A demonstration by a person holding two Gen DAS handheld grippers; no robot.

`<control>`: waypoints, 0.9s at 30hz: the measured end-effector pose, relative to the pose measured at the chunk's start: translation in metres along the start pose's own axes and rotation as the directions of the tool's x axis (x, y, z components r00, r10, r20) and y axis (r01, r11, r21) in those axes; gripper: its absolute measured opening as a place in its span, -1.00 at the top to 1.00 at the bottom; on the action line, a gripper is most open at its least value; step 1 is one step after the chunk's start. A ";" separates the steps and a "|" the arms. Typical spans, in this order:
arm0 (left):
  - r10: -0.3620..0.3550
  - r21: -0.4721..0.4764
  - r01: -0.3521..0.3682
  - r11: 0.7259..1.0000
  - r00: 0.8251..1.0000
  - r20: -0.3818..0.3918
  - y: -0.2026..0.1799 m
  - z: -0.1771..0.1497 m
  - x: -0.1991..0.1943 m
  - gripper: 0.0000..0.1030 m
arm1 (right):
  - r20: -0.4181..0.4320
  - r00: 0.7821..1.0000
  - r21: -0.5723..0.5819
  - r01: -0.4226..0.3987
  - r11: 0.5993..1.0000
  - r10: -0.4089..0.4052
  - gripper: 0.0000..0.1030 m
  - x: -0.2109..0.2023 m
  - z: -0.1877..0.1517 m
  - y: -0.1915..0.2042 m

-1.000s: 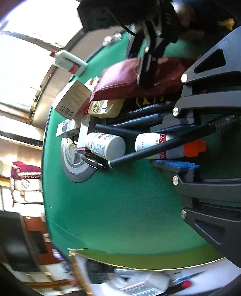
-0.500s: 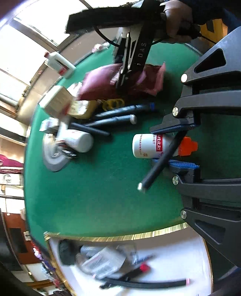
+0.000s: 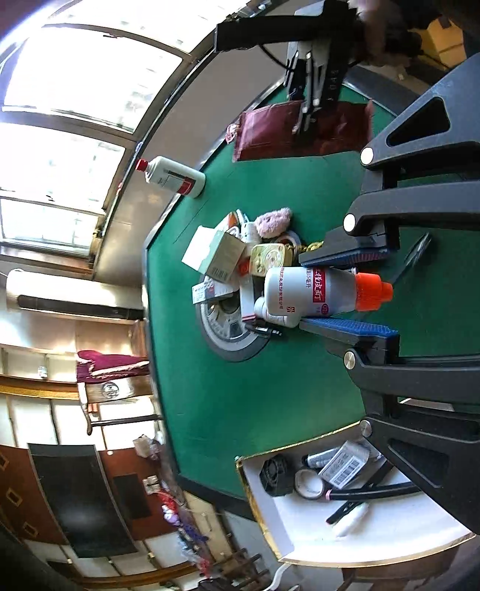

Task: Organize objects
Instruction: 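Lift the bottle and red pouch and carry them over the white tray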

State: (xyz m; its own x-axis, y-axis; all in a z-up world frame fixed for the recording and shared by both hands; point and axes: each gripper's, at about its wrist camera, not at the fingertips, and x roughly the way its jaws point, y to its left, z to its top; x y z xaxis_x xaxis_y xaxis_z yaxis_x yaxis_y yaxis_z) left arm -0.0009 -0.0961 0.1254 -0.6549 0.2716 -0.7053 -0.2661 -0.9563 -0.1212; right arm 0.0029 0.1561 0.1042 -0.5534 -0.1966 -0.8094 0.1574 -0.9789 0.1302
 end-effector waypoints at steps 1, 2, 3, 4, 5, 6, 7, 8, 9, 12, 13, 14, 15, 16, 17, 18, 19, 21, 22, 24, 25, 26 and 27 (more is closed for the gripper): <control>0.004 0.010 -0.004 1.000 1.000 -0.008 -0.001 0.003 0.001 0.55 | 0.000 1.000 0.017 -0.009 1.000 0.009 0.21 0.000 0.003 -0.006; 0.006 0.015 -0.005 1.000 1.000 -0.014 -0.001 0.003 0.002 0.55 | -0.001 0.999 0.041 -0.037 0.998 0.037 0.21 0.001 0.007 -0.014; 0.014 0.012 -0.014 1.000 1.000 -0.018 -0.002 0.005 0.002 0.55 | -0.003 0.999 0.050 -0.053 0.997 0.053 0.21 0.003 0.010 -0.014; 0.019 -0.002 -0.019 1.000 1.000 -0.019 -0.004 0.003 0.000 0.55 | -0.007 0.998 0.058 -0.064 0.996 0.065 0.21 0.005 0.013 -0.017; 0.011 -0.025 -0.012 1.000 1.000 -0.025 -0.003 0.004 0.004 0.55 | -0.011 0.997 0.061 -0.072 0.996 0.073 0.21 0.008 0.017 -0.018; -0.006 -0.054 0.004 0.999 0.999 -0.041 -0.002 0.002 0.008 0.55 | -0.019 0.996 0.060 -0.091 0.994 0.093 0.21 0.011 0.020 -0.019; -0.010 -0.087 0.005 0.996 0.998 -0.057 0.001 0.001 0.012 0.55 | -0.026 0.994 0.058 -0.104 0.993 0.105 0.21 0.014 0.022 -0.018; 0.000 -0.097 -0.006 0.995 0.998 -0.061 0.002 -0.001 0.012 0.55 | -0.035 0.992 0.053 -0.117 0.992 0.119 0.21 0.019 0.024 -0.017; 0.016 -0.101 -0.023 0.995 0.997 -0.075 0.003 -0.004 0.014 0.55 | -0.042 0.991 0.047 -0.124 0.991 0.126 0.21 0.023 0.025 -0.016; 0.056 -0.130 -0.068 0.989 0.994 -0.094 0.010 -0.011 0.012 0.55 | -0.080 0.981 0.033 -0.173 0.984 0.175 0.21 0.035 0.030 -0.009; 0.061 -0.150 -0.075 0.986 0.993 -0.098 0.014 -0.015 0.009 0.55 | -0.090 0.978 0.021 -0.186 0.982 0.187 0.21 0.038 0.031 -0.005; 0.072 -0.164 -0.088 0.983 0.992 -0.102 0.018 -0.018 0.007 0.55 | -0.102 0.975 0.002 -0.197 0.980 0.197 0.21 0.042 0.033 0.001; 0.083 -0.173 -0.100 0.980 0.991 -0.104 0.022 -0.022 0.005 0.55 | -0.109 0.973 -0.012 -0.206 0.979 0.203 0.21 0.045 0.033 0.006; 0.086 -0.175 -0.105 0.979 0.990 -0.109 0.025 -0.026 0.004 0.55 | -0.119 0.971 -0.026 -0.214 0.977 0.209 0.21 0.050 0.034 0.012; 0.091 -0.173 -0.111 0.979 0.988 -0.121 0.028 -0.030 0.004 0.55 | -0.125 0.969 -0.029 -0.217 0.976 0.212 0.21 0.053 0.034 0.017; 0.098 -0.170 -0.120 0.978 0.987 -0.128 0.032 -0.033 0.002 0.55 | -0.129 0.968 -0.028 -0.220 0.975 0.215 0.21 0.055 0.033 0.021; 0.097 -0.171 -0.118 0.978 0.987 -0.127 0.036 -0.036 0.000 0.55 | -0.128 0.967 -0.024 -0.224 0.974 0.219 0.21 0.055 0.033 0.026; 0.075 -0.174 -0.095 0.980 0.990 -0.117 0.045 -0.041 -0.004 0.55 | -0.114 0.968 -0.019 -0.229 0.973 0.225 0.21 0.051 0.030 0.036; 0.076 -0.167 -0.094 0.981 0.991 -0.113 0.048 -0.043 -0.007 0.55 | -0.100 0.970 -0.018 -0.226 0.974 0.223 0.21 0.047 0.027 0.043; 0.072 -0.150 -0.089 0.985 0.991 -0.115 0.056 -0.048 -0.015 0.55 | -0.101 0.970 -0.003 -0.222 0.975 0.220 0.21 0.044 0.022 0.053; 0.072 -0.152 -0.087 0.985 0.992 -0.104 0.062 -0.050 -0.021 0.55 | -0.109 0.967 0.010 -0.229 0.973 0.229 0.21 0.042 0.019 0.060; 0.069 -0.158 -0.083 0.984 0.993 -0.093 0.068 -0.053 -0.026 0.55 | -0.117 0.964 0.012 -0.240 0.971 0.239 0.21 0.039 0.017 0.069; 0.063 -0.166 -0.077 0.983 0.994 -0.088 0.075 -0.055 -0.030 0.55 | -0.113 0.964 -0.003 -0.241 0.971 0.239 0.21 0.034 0.016 0.080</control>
State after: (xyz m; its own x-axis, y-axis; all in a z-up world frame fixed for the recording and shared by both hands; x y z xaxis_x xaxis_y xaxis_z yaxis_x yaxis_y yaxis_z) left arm 0.0377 -0.1816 0.0986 -0.6057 0.2004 -0.7701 -0.0937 -0.9790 -0.1811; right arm -0.0161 0.0705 0.0959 -0.4037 -0.4173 -0.8142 0.2881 -0.9026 0.3198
